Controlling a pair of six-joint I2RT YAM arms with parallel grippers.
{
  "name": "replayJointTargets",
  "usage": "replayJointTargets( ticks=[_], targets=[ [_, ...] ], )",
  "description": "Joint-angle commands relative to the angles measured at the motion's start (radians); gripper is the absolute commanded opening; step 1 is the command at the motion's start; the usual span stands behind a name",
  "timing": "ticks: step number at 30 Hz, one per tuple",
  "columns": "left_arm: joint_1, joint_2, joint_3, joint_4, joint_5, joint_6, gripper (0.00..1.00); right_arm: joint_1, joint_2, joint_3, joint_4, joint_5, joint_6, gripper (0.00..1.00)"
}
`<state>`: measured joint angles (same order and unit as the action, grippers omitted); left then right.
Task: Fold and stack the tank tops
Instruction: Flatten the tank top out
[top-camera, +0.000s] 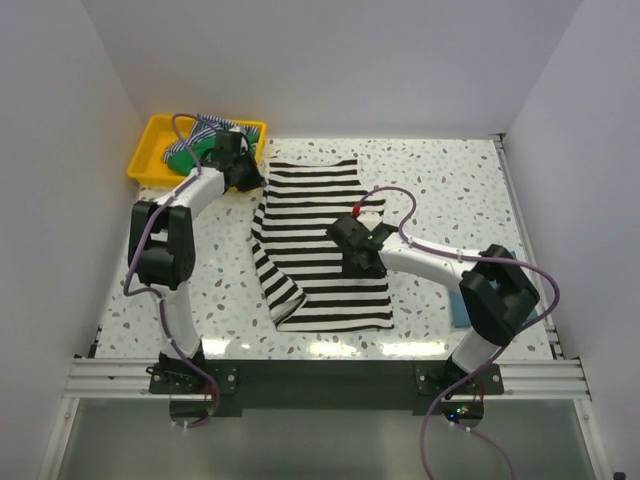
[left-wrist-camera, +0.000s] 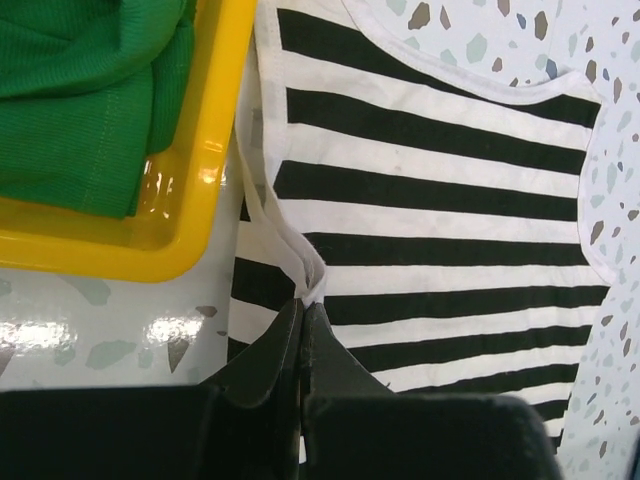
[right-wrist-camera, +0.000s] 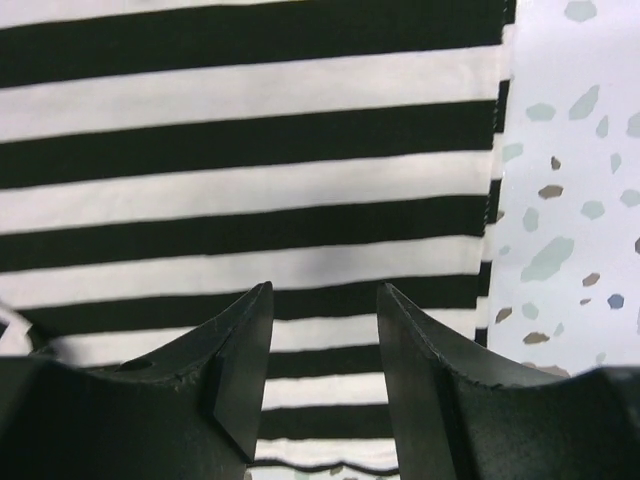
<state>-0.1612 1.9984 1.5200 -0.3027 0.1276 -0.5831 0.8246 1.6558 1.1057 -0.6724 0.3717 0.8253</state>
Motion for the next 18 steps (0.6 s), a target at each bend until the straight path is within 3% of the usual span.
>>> replayJointTargets(
  ticks=[1,8,14,16,18],
  targets=[
    [-0.02,0.039,0.066,0.076,0.067,0.003,0.0,-0.062,0.071,0.011,0.04,-0.016,-0.032,0.49],
    [-0.037,0.213,0.262,0.073,0.156,0.008,0.0,-0.237,0.225,0.078,0.051,-0.083,-0.084,0.47],
    [-0.028,0.411,0.569,-0.007,0.162,0.02,0.01,-0.438,0.271,0.106,0.073,-0.148,-0.132,0.47],
    [-0.02,0.451,0.67,-0.021,0.167,0.016,0.06,-0.462,0.288,0.163,0.056,-0.157,-0.163,0.47],
    [-0.005,0.485,0.736,-0.021,0.182,0.012,0.23,-0.464,0.297,0.212,0.048,-0.165,-0.196,0.48]
  ],
)
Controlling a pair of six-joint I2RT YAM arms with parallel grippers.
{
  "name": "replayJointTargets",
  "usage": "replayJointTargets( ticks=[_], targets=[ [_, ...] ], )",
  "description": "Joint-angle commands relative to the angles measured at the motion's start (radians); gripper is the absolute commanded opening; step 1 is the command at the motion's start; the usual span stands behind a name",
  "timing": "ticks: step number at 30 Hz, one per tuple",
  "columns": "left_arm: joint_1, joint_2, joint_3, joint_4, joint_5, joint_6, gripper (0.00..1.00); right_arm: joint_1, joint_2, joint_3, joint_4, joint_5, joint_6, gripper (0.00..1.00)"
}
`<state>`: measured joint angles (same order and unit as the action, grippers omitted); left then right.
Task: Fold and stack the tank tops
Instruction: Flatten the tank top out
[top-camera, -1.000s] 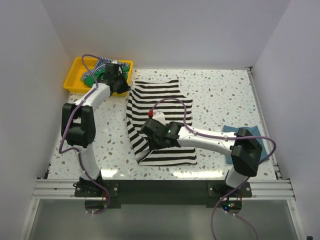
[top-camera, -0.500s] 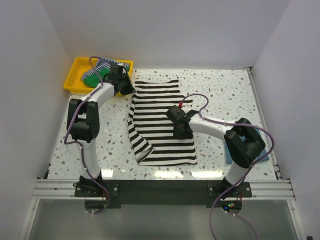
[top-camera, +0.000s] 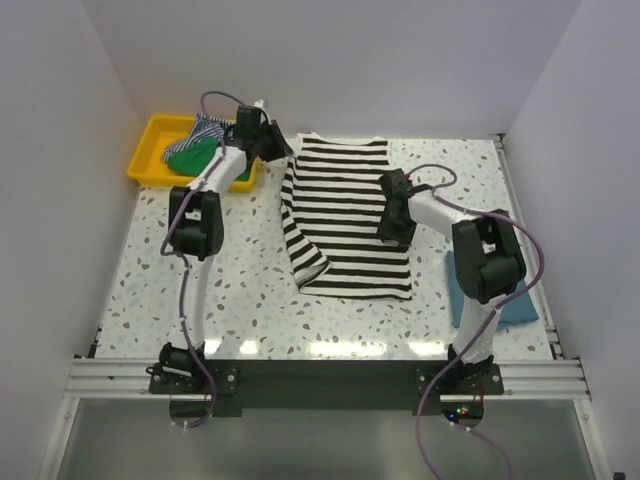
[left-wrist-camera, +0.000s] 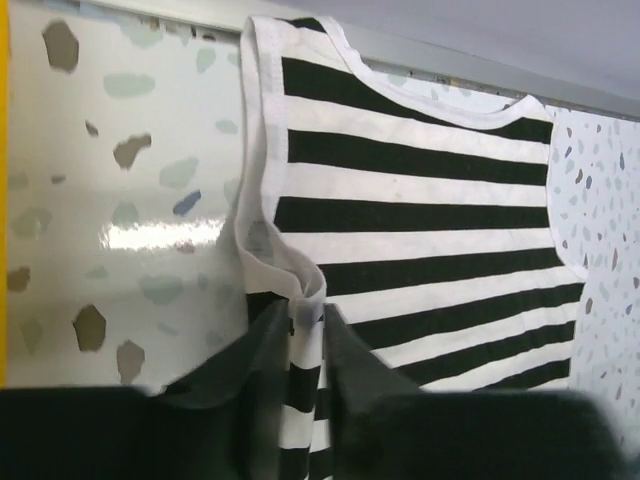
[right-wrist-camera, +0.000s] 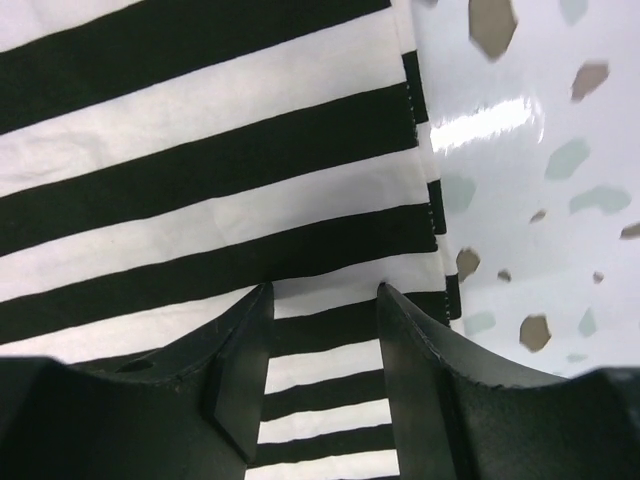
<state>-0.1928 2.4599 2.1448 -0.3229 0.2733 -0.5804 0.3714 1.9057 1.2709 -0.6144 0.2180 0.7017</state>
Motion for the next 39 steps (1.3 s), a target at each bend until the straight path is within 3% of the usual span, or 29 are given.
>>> replayJointTargets(
  ticks=[1,5,6,8,9,13,17,25,30,39],
  targets=[
    [0.033,0.027,0.118,0.005,0.038,0.008,0.38,-0.011,0.043,0.051,0.002,-0.041,-0.08,0.5],
    [0.041,-0.065,0.096,0.027,0.043,0.023,0.62,-0.009,-0.025,0.05,0.015,-0.068,-0.102,0.55],
    [0.036,-0.099,0.048,0.036,0.037,0.028,0.64,-0.009,-0.045,0.05,0.004,-0.066,-0.106,0.56],
    [0.009,-0.232,-0.037,0.025,-0.015,0.046,0.65,-0.009,-0.114,0.042,-0.007,-0.056,-0.105,0.57],
    [-0.009,-0.283,-0.154,0.031,-0.061,0.057,0.64,-0.009,-0.138,0.03,-0.022,-0.049,-0.099,0.57],
    [-0.175,-0.482,-0.414,-0.037,-0.297,0.105,0.53,-0.009,-0.264,-0.039,-0.073,-0.003,-0.084,0.57],
    [-0.402,-0.607,-0.646,-0.074,-0.485,0.123,0.51,-0.011,-0.434,-0.155,-0.091,0.02,-0.064,0.57],
    [-0.666,-0.553,-0.711,-0.197,-0.693,0.142,0.53,-0.012,-0.619,-0.36,-0.104,0.041,-0.015,0.57],
    [-0.698,-0.53,-0.698,-0.228,-0.785,0.146,0.53,-0.014,-0.643,-0.444,-0.077,0.029,0.004,0.56],
    [-0.724,-0.506,-0.726,-0.193,-0.717,0.177,0.47,-0.014,-0.626,-0.504,-0.053,0.046,0.022,0.55]
  ],
)
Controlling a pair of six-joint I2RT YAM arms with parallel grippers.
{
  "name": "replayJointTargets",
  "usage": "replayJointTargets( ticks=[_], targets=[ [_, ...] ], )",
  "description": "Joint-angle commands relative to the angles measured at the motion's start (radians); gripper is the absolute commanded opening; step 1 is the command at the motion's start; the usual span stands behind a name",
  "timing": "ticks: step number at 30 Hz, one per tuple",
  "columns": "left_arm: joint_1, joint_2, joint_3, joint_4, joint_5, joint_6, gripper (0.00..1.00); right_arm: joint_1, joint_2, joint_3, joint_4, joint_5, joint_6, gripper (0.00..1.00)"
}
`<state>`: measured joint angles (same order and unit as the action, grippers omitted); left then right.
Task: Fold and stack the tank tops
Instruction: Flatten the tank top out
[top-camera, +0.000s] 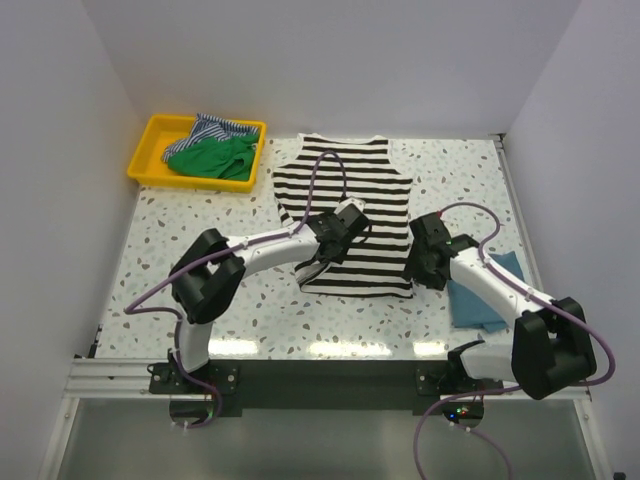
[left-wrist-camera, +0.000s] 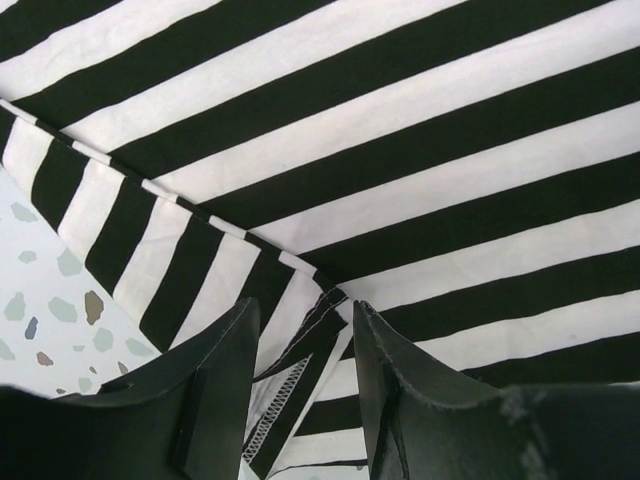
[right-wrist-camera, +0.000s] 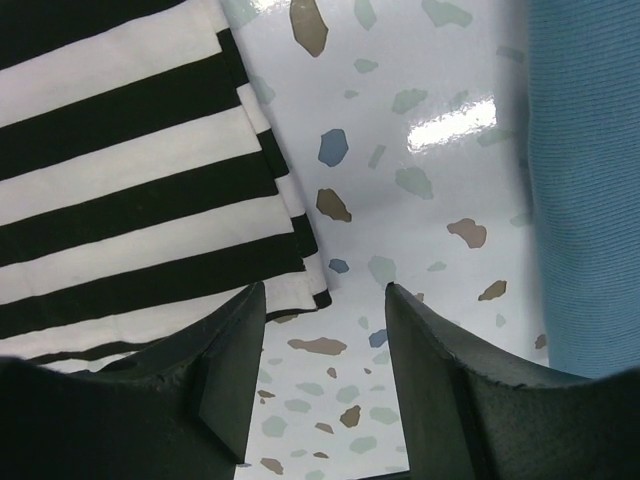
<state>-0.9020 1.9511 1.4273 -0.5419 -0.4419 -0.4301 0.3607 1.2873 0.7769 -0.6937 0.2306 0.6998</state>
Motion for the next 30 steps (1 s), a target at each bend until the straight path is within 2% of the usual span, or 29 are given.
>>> replayJointTargets(
  ticks=[1,14,19,24,30],
  targets=[
    [-0.017,0.009,-0.007,0.033,0.006,0.03,0.47,-0.003,-0.003,-0.014,0.029,0.03,0.027,0.54],
    [-0.023,0.051,-0.014,0.06,0.038,0.013,0.38,-0.002,-0.016,-0.059,0.049,0.001,0.044,0.53],
    [-0.023,0.048,-0.011,0.066,0.049,0.019,0.26,-0.003,-0.005,-0.074,0.068,-0.025,0.049,0.52],
    [-0.025,0.052,-0.007,0.062,0.049,0.024,0.19,-0.003,-0.022,-0.093,0.079,-0.05,0.061,0.5],
    [-0.023,0.045,-0.008,0.066,0.052,0.024,0.16,-0.003,-0.013,-0.117,0.112,-0.083,0.07,0.47]
  ],
)
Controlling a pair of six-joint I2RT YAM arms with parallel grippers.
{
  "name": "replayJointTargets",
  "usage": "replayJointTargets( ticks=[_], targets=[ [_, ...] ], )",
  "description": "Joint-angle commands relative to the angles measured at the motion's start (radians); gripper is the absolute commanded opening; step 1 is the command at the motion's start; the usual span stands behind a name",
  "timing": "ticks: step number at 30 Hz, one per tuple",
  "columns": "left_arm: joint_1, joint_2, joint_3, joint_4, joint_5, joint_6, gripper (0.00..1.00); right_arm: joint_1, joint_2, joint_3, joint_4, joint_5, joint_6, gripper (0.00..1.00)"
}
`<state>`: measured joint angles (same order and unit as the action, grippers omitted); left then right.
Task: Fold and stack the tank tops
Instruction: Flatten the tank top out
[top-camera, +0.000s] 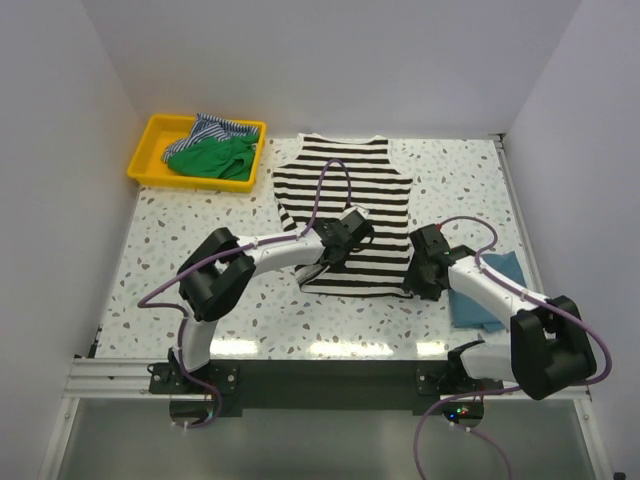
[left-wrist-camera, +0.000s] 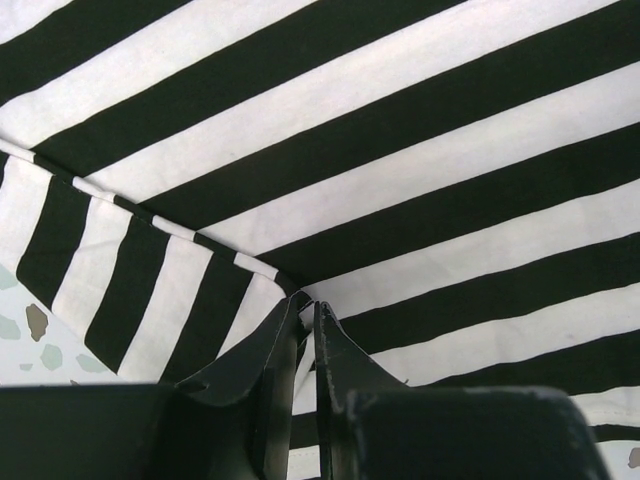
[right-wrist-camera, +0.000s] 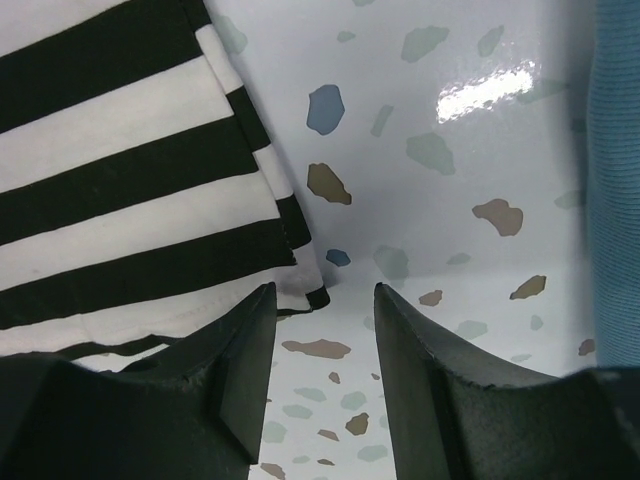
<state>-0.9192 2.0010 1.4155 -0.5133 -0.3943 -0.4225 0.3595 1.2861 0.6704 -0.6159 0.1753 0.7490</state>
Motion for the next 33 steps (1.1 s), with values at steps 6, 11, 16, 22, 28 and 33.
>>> replayJointTargets(
  ticks=[6,11,16,22,28,33],
  targets=[
    [-0.006,0.005,0.011,0.035,0.008,0.021,0.31,-0.001,0.001,-0.028,0.054,-0.039,0.027,0.47],
    [-0.006,0.013,0.005,0.035,0.009,0.016,0.33,-0.001,0.005,-0.046,0.079,-0.053,0.033,0.46],
    [-0.006,0.019,-0.001,0.044,0.006,0.014,0.3,-0.001,0.032,-0.046,0.087,-0.03,0.032,0.34],
    [0.002,-0.01,0.008,0.012,-0.037,0.028,0.0,-0.001,0.052,0.012,0.062,-0.005,0.015,0.05],
    [0.091,-0.18,0.02,-0.047,-0.046,0.044,0.0,-0.004,-0.002,0.19,-0.096,0.07,-0.029,0.0],
    [0.264,-0.372,0.011,-0.06,0.037,0.047,0.0,-0.047,0.008,0.323,-0.166,0.079,-0.072,0.0]
  ],
)
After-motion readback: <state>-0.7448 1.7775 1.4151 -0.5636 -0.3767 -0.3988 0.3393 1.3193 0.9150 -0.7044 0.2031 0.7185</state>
